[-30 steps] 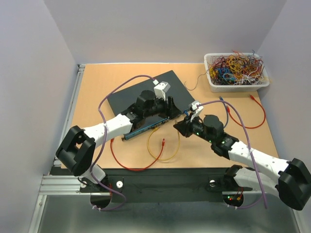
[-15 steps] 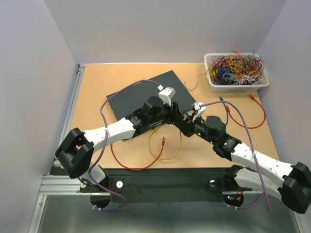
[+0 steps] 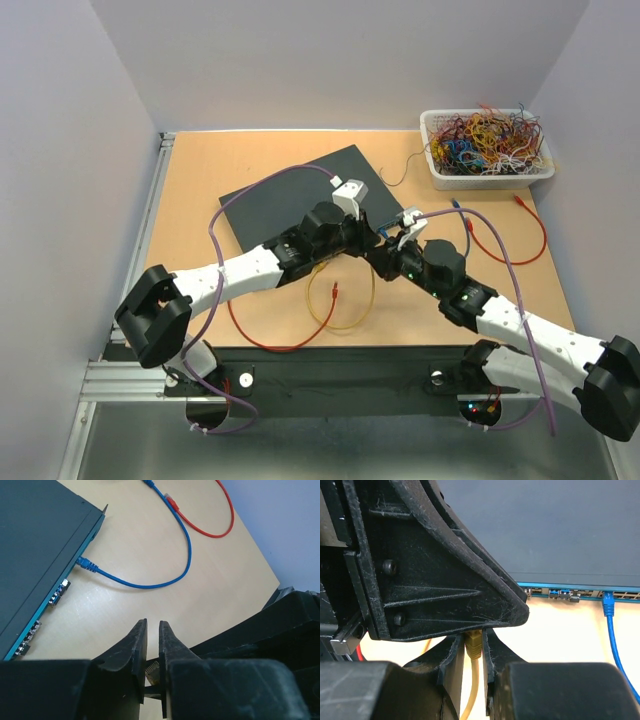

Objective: Insert the plug into the switch port

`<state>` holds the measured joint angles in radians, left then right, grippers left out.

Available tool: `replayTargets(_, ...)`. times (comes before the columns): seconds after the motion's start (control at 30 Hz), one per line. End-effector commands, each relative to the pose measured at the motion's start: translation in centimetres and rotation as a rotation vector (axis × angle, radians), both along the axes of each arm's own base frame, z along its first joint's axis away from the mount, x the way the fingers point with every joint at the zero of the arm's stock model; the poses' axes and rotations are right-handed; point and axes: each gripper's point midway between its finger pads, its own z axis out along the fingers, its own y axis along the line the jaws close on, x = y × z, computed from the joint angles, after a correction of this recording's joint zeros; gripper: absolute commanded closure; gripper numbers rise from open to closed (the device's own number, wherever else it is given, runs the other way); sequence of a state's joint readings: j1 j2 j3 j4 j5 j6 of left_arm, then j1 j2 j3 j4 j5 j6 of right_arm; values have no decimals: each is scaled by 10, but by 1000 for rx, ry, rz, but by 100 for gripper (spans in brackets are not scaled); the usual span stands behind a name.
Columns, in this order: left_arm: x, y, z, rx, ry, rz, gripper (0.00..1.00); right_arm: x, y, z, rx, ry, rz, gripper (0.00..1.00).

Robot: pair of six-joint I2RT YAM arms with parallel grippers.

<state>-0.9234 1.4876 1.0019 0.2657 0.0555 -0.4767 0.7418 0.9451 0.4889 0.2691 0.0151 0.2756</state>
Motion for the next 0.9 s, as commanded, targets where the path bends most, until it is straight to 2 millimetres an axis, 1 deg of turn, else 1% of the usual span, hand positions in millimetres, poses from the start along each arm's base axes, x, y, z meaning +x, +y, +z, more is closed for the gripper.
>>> replayTargets(0.0,-4,9,-18,91,31,15,100,17,-6,61,157,-152,-93,99)
replayTargets(0.03,-3,8,-19,93,31,18,100,17,-4,61,157,-151,-89,96)
replayTargets(0.07,-3,9,-19,96,27,16,100,17,-3,63,159,-153,-84,81)
replayTargets(0.13,-2,10,-19,107,21,20,100,16,1,66,152,-155,-64,56)
replayTargets(0.17,-2,12,-16,110,4,15,100,15,1,68,153,-158,-60,43)
replayTargets(0.2,-3,13,-15,118,-4,10,100,13,1,70,155,-160,-49,38)
replayTargets(0.23,1,18,-12,130,-28,33,100,8,1,74,163,-167,-30,34)
replayTargets(0.27,2,21,-5,135,-56,30,100,-4,5,82,184,-184,30,28)
replayTargets(0.3,3,25,0,139,-73,30,100,-11,7,87,202,-188,68,26)
replayTargets(0.33,1,28,9,129,-94,27,100,-19,10,90,216,-191,110,24)
replayTargets(0.37,0,31,13,130,-105,25,100,-27,13,96,231,-199,150,23)
replayTargets(0.4,0,34,19,131,-128,17,100,-42,18,104,249,-212,231,23)
replayTargets(0.43,1,38,25,119,-145,13,100,-49,20,107,264,-209,267,23)
replayTargets(0.47,-9,41,37,82,-163,-28,100,-55,21,113,276,-215,299,23)
replayTargets(0.5,-10,42,48,50,-194,-40,100,-68,24,121,301,-217,358,23)
replayTargets(0.53,-13,46,55,28,-214,-54,100,-75,24,126,312,-230,391,24)
replayTargets(0.57,-21,54,69,-16,-244,-72,100,-82,25,131,326,-239,428,25)
replayTargets(0.6,-23,59,78,-41,-264,-71,100,-95,28,136,334,-251,495,25)
replayTargets(0.63,-30,67,93,-79,-292,-83,100,-103,28,144,353,-270,532,27)
replayTargets(0.67,-34,71,101,-102,-307,-90,100,-109,29,148,361,-276,567,28)
replayTargets(0.7,-37,75,110,-129,-331,-98,100,-120,31,151,363,-282,631,30)
replayTargets(0.73,-47,80,121,-163,-356,-125,100,-126,32,158,379,-286,664,34)
replayTargets(0.77,-51,84,128,-183,-372,-134,100,-131,33,161,384,-288,696,34)
replayTargets(0.83,-58,89,142,-222,-407,-158,100,-143,35,167,402,-294,770,40)
replayTargets(0.87,-70,91,153,-259,-438,-196,100,-145,37,167,400,-289,795,43)
